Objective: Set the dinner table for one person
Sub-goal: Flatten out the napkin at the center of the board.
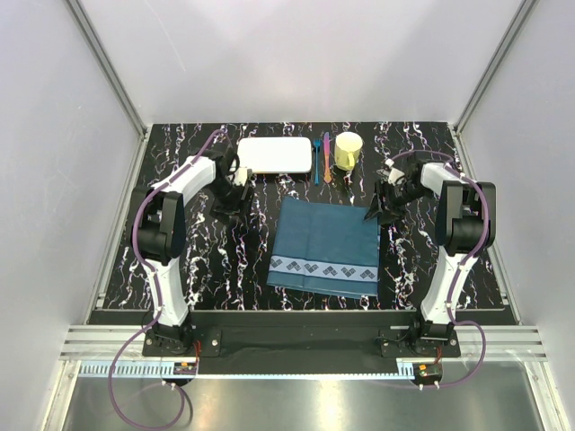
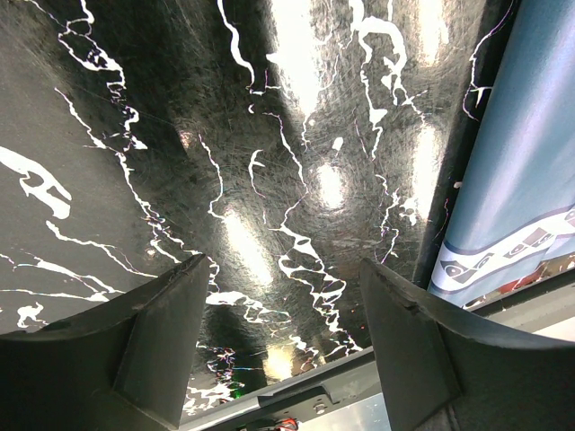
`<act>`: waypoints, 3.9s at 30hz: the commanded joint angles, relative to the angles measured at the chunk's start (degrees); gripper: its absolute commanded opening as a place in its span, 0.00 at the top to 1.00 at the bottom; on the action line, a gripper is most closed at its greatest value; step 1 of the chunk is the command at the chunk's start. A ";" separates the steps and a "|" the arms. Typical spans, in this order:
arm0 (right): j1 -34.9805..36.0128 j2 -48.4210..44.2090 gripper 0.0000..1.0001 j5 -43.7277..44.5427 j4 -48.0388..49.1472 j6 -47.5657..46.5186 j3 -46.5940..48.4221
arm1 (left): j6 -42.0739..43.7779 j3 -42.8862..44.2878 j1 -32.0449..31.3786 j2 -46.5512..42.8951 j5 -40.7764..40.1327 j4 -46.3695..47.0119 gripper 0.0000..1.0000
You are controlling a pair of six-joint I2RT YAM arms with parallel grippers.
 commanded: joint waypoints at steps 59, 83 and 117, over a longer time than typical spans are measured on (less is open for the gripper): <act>12.10 -4.26 1.00 -3.84 -19.83 -7.27 21.09 | 4.38 5.24 0.12 -2.68 -3.17 -2.41 0.30; 20.27 11.81 1.00 -16.07 -29.42 -9.39 38.40 | 5.09 4.10 -0.67 -4.53 -1.50 -3.02 0.30; 31.96 28.95 1.00 -12.64 -26.43 -8.16 65.21 | 6.15 -3.28 -1.55 -17.52 9.98 -1.10 0.34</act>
